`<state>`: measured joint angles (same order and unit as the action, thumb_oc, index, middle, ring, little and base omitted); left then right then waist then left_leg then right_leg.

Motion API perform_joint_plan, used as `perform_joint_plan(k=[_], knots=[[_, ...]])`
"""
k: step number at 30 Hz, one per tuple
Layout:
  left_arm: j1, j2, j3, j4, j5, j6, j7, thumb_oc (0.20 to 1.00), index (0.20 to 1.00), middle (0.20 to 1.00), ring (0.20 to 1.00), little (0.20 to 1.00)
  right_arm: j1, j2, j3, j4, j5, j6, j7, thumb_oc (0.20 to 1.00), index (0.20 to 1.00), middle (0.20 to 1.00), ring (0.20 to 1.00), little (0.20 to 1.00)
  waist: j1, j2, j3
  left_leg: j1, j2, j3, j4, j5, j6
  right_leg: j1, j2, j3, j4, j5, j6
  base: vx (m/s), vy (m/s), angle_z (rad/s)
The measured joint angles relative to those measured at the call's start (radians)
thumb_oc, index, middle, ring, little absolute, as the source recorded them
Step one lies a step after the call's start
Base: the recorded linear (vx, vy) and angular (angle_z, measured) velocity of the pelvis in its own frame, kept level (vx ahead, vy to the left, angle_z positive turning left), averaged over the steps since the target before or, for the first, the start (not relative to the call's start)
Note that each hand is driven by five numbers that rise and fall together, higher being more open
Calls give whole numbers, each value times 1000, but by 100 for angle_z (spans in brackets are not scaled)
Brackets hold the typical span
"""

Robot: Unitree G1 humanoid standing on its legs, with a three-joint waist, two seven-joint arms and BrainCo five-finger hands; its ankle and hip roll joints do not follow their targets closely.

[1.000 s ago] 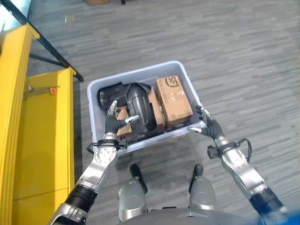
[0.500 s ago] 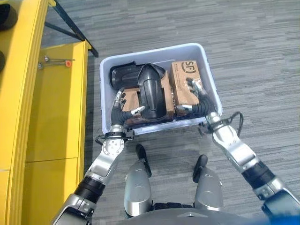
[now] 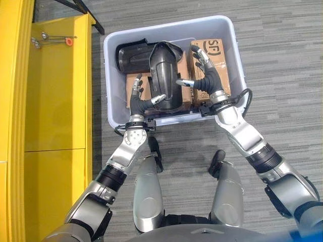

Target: Move parts from the plastic box to the shelf.

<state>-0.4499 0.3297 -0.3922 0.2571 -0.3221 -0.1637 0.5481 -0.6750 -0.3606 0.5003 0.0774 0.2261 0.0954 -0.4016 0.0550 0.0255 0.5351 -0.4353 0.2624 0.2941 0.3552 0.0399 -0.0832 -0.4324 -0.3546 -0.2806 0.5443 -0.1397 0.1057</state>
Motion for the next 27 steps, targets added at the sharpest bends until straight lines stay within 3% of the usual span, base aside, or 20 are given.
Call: perform_joint_plan(k=[12, 17, 21, 27], knots=[[-88, -90, 12, 84, -2, -3, 161, 1000, 1000, 1000, 1000, 1000, -3, 70, -21, 26, 24, 45, -154, 1000, 1000, 1000, 1000, 1000, -33, -6, 12, -179, 14, -15, 34, 24, 3, -199, 3, 20, 82, -13, -22, -39, 22, 0], [-100, -99, 23, 83, 9, -7, 199, 1000, 1000, 1000, 1000, 1000, -3, 76, -20, 24, 24, 55, -160, 1000, 1000, 1000, 1000, 1000, -43, -7, 12, -204, 15, -15, 31, 27, 3, -229, 4, 20, 87, -14, -23, -6, 1, 1], [-134, -108, 50, 83, 41, -46, 252, 1000, 1000, 1000, 1000, 1000, -4, 76, -12, 24, 18, 55, -148, 1000, 1000, 1000, 1000, 1000, -45, -8, 12, -248, 15, -24, 32, 34, 4, -269, 5, 19, 94, -14, -24, -12, -16, 2], [-154, -108, 84, 80, 70, -67, 312, 1000, 1000, 1000, 1000, 1000, -50, 76, 1, 22, -120, 45, -125, 1000, 1000, 1000, 1000, 1000, -40, -9, 12, -272, 15, -32, 36, 36, 4, -286, 6, 15, 96, -14, -24, -7, -15, 2]])
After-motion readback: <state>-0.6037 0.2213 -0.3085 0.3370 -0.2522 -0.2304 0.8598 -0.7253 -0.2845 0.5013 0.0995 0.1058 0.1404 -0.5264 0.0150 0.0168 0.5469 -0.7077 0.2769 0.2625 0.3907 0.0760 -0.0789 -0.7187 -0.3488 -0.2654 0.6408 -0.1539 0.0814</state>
